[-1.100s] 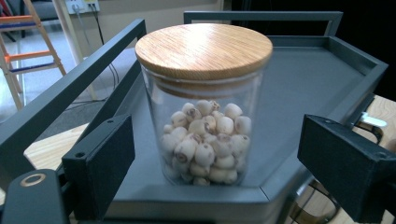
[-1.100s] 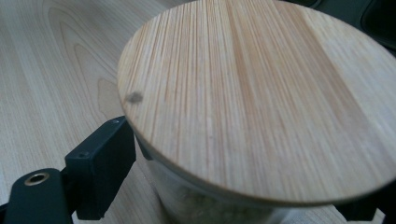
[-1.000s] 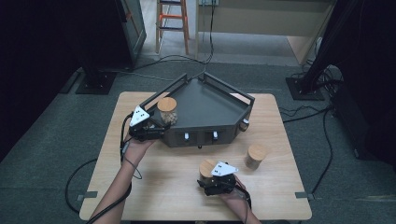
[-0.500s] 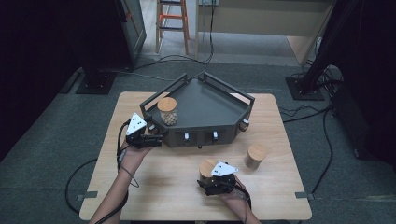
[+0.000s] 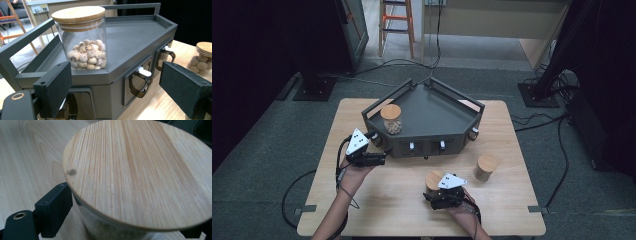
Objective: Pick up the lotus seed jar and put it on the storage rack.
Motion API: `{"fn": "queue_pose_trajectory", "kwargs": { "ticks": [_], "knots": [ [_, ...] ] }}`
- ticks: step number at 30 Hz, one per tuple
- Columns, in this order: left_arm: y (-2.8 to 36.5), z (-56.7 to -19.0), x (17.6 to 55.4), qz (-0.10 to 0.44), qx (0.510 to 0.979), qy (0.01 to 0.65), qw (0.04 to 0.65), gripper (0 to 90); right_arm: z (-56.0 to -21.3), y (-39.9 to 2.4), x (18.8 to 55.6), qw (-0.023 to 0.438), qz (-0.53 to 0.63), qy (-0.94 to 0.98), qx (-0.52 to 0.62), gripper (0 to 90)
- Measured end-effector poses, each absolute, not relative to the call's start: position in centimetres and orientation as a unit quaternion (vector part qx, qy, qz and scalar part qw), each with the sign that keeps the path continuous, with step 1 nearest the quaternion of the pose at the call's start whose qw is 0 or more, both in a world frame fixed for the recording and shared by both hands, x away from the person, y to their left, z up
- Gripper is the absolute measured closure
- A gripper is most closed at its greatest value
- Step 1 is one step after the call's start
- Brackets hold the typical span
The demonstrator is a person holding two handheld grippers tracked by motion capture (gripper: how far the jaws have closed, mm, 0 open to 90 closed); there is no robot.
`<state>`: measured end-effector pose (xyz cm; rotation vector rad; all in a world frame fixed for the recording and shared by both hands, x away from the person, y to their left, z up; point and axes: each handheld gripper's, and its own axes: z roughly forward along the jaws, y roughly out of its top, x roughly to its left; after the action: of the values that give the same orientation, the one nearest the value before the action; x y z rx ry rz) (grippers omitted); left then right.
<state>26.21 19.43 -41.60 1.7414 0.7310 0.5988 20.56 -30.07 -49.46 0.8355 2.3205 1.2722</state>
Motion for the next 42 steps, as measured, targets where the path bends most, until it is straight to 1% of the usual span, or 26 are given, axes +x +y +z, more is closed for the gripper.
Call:
{"fn": "queue_pose_trajectory", "kwargs": {
  "ticks": [13, 28, 42],
  "knots": [
    [19.7, -42.5, 24.5, 0.249, 0.735, 0.312, 0.549, 11.1, -49.4, -30.1, 20.6, 0.181, 0.451, 0.822, 0.297, 13.0],
    [20.5, -44.0, 23.4, 0.240, 0.735, 0.317, 0.549, 11.1, -49.4, -30.2, 20.8, 0.176, 0.452, 0.822, 0.299, 13.0],
    [20.4, -45.2, 22.4, 0.235, 0.741, 0.318, 0.543, 11.1, -49.4, -30.2, 20.8, 0.177, 0.452, 0.822, 0.299, 13.0]
  ]
}}
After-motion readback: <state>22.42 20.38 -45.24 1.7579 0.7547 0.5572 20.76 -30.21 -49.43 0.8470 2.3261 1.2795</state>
